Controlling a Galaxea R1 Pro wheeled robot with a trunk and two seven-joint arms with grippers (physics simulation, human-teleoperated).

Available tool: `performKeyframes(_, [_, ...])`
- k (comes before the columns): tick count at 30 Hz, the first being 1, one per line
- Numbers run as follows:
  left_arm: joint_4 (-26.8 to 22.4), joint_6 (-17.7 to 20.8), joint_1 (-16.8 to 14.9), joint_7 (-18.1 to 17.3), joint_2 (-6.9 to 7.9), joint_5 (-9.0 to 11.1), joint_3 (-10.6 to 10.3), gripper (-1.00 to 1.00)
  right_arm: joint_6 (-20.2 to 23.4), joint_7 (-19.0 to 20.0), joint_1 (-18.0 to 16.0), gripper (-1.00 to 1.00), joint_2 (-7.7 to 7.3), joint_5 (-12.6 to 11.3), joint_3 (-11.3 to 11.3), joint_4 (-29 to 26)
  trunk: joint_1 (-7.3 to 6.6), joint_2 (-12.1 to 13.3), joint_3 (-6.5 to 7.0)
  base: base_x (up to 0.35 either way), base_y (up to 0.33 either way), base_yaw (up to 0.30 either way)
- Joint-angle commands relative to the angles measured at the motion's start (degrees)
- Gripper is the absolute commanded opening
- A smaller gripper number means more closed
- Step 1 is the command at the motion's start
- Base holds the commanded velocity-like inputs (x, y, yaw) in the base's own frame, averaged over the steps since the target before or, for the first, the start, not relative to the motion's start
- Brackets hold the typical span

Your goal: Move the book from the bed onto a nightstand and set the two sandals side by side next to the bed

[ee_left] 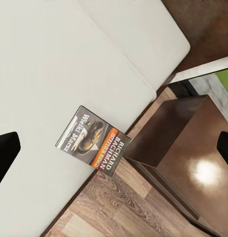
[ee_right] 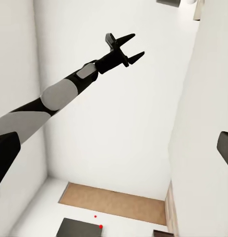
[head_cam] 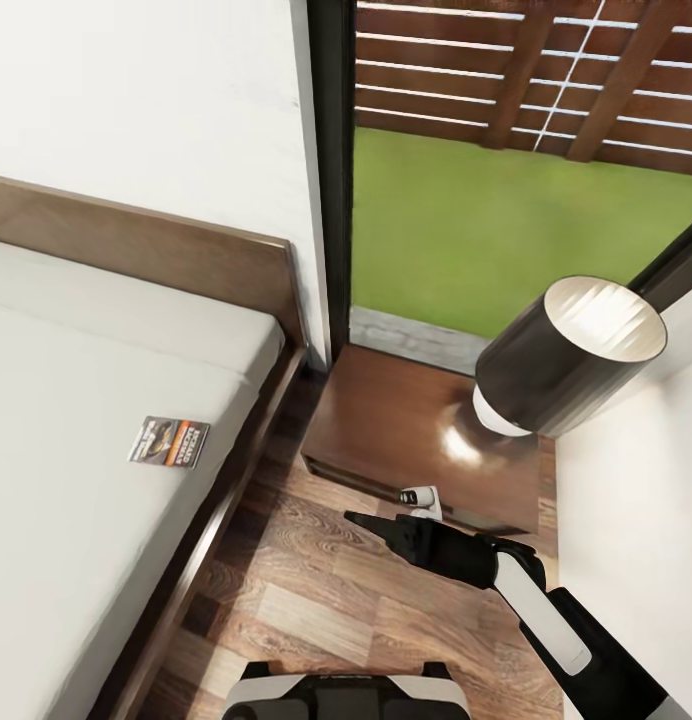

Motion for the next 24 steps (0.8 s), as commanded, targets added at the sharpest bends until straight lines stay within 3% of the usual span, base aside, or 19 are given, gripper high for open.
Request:
performKeyframes(1, [0.0,0.37,-0.07,-0.15,0.03,0.44,-0.51,1.0,0.38,-0.1,-0.06,1.0,-0.04,-0.5,0.1,0.01,0.03,-0.07,0.03,0.0,0.0,0.0])
performKeyframes(16, [-0.03,0.48,-0.06,-0.36,-0.32,0.19,-0.56,1.0,0.38,-0.11,-0.06,1.0,-0.04,-0.46,0.11,0.01,0.03,-0.07,1.39,0.0,0.0,0.0])
performKeyframes(24, [-0.14,0.8,-0.06,0.76,-3.57,0.11,-0.61,1.0,0.34,-0.13,-0.06,1.0,-0.04,-0.37,0.12,0.01,0.03,-0.07,2.12,0.0,0.0,0.0])
